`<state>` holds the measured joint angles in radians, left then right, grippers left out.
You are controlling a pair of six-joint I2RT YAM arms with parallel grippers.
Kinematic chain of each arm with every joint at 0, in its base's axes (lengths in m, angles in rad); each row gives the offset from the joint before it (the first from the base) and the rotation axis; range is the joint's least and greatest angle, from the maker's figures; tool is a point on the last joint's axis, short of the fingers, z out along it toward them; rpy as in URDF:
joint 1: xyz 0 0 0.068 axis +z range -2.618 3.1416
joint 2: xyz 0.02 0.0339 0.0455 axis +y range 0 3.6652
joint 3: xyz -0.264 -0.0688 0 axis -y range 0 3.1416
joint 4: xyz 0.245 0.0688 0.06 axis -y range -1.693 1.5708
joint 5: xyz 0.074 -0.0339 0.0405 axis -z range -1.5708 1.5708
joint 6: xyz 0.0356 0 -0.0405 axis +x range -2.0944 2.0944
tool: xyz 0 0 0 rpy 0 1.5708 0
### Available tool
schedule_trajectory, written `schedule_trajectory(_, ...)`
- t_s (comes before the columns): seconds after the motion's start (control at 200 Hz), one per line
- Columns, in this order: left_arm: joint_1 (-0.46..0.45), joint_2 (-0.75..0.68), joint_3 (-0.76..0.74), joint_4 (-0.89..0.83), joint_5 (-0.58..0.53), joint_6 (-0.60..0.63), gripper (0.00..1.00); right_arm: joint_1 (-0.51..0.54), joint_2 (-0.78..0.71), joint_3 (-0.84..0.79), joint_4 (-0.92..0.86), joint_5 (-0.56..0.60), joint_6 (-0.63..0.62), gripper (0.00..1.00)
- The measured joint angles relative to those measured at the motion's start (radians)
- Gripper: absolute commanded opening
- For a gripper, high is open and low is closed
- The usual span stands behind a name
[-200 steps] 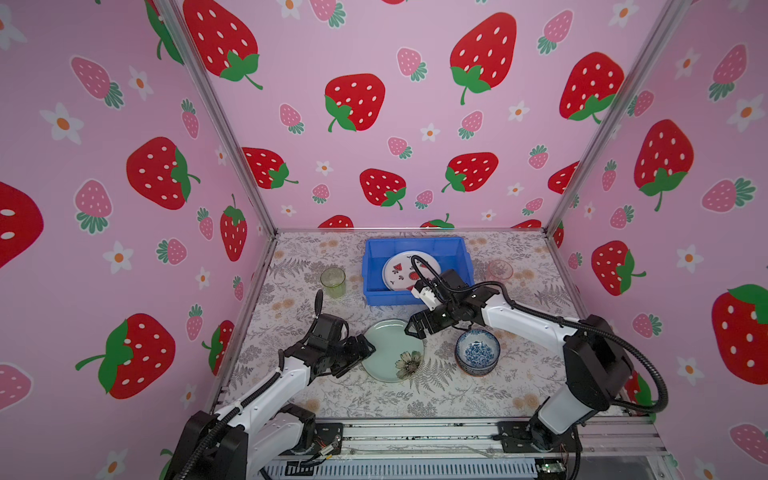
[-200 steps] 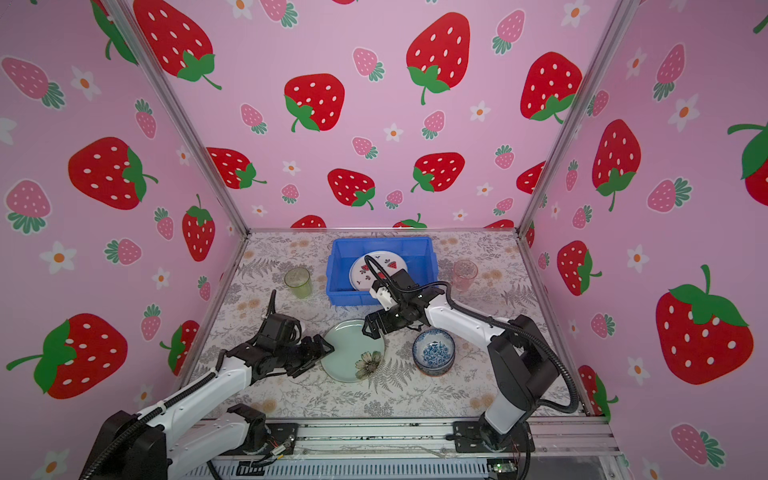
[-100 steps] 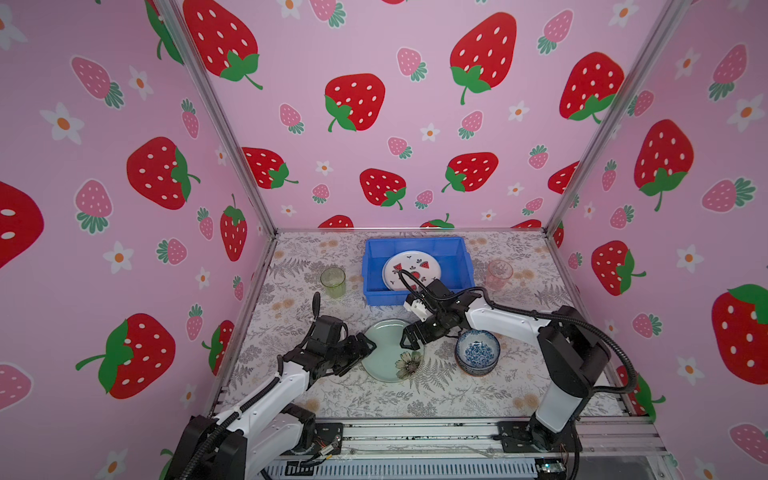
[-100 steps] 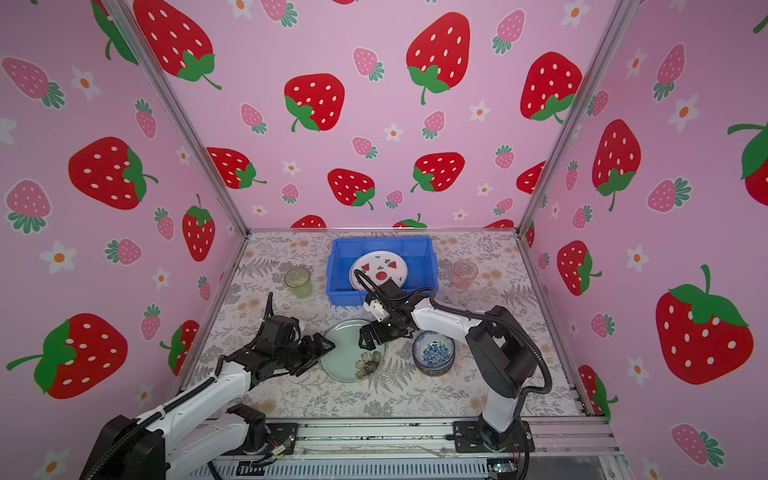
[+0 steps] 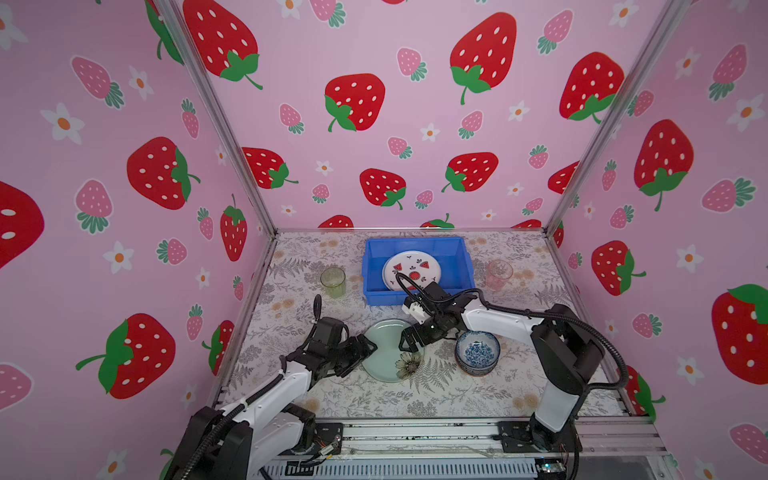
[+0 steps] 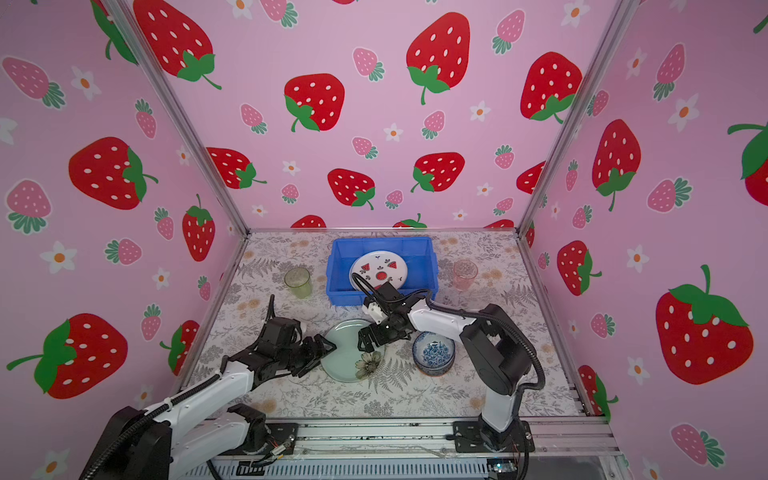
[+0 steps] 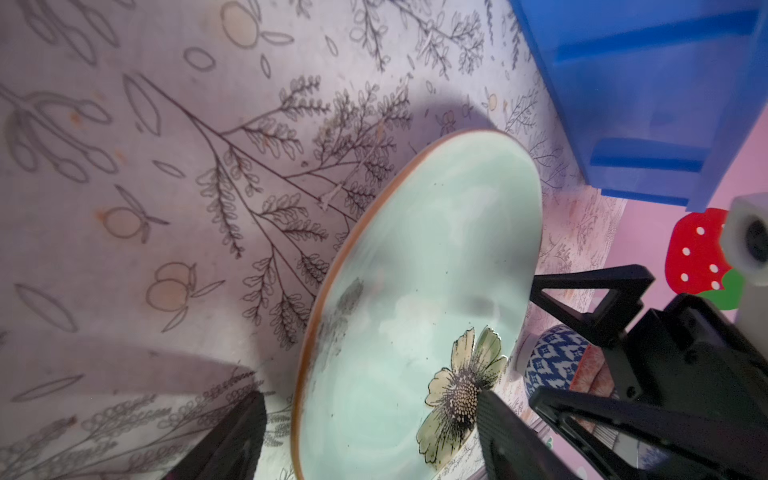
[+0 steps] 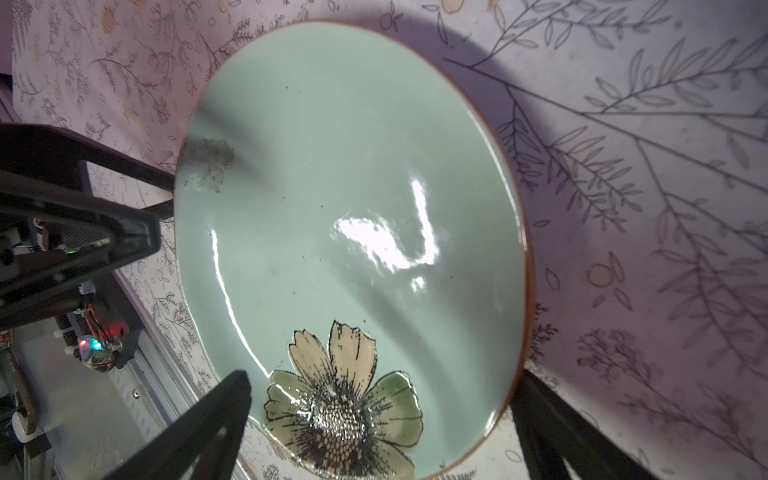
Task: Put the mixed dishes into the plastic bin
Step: 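Pinch the green plate rim with both grippers from opposite sides and lift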
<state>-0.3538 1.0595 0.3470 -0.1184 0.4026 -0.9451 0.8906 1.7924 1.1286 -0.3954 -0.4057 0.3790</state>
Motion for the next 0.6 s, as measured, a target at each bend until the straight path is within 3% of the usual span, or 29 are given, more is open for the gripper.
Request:
schedule_trajectory(0.185,0.000,0.008,-0.014,0.037,0.009,-0.010,0.78,0.020,0.010,0.006,0.014,-0.015,0.003,1.00)
schedule_trajectory(0.6,0.008,-0.026,-0.043,0.022,0.008,-0.040,0.41,0.021,0.040,0.018,0.017,-0.021,0.013,0.99)
